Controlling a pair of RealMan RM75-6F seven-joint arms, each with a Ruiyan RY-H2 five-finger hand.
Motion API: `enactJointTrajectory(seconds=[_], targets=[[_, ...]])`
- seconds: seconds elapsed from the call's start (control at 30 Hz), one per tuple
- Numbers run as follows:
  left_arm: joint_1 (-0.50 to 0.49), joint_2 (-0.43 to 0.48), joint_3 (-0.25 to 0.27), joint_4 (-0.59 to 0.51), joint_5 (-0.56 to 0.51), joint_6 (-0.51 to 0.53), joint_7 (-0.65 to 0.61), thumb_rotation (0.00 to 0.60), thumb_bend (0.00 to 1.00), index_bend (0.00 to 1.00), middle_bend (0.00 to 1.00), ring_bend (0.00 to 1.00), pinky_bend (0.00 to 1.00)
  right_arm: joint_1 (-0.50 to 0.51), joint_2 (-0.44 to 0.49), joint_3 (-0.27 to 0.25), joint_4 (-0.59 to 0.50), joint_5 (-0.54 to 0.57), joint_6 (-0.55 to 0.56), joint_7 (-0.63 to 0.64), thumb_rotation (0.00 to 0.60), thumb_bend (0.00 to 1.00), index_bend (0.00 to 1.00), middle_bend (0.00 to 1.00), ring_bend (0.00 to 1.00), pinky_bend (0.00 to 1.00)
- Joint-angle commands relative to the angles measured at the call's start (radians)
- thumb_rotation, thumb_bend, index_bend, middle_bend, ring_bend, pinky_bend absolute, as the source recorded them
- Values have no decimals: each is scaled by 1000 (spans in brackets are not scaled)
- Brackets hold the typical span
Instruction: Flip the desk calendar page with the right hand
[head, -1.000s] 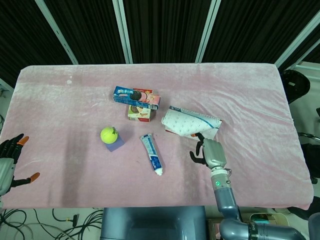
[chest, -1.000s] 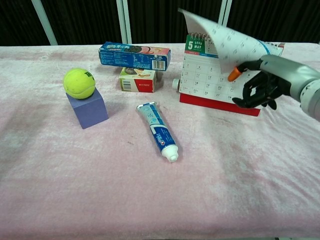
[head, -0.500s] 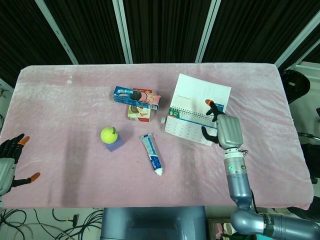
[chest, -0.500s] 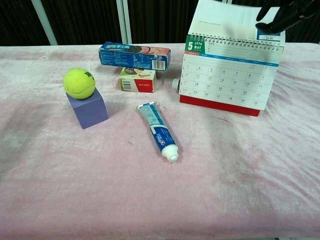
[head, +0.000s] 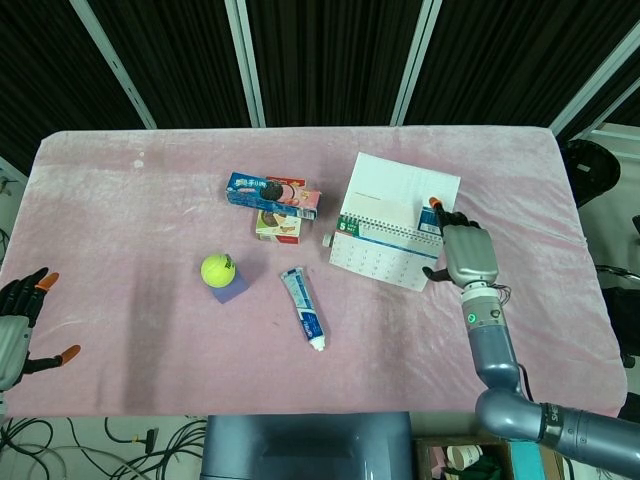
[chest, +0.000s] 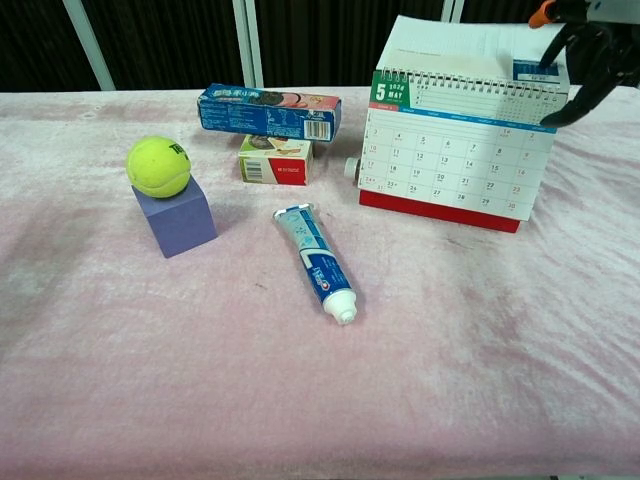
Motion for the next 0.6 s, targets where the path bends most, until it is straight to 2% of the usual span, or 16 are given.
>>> enactJointTrajectory(seconds=[0.03,0.17,0.37,0.53,0.6], targets=[[0,1,-1,1,-2,-1,-2,600,0,0,0,0,0,11,14,-29,24,42,-34,-6,600,123,23,259,157,232],[-1,2,0,1,0,-3,-2,600,0,0,0,0,0,16,13,-59,43,47,-50,-4,600,124,23,273,163,232],[0,3,0,-1,-1,-3,-2,600,0,0,0,0,0,22,11,-71,46,32,-47,22,600,123,23,250,160,232],[0,3,1,-2,-1,-2,1,600,0,0,0,0,0,6,31,-71,29,-37,-18,76,600,123,0,77,53,165],[1,4,2,-1,2,1,5,600,0,0,0,0,0,-8,55,-83,11,-67,-15,89,600,124,0,41,29,142]])
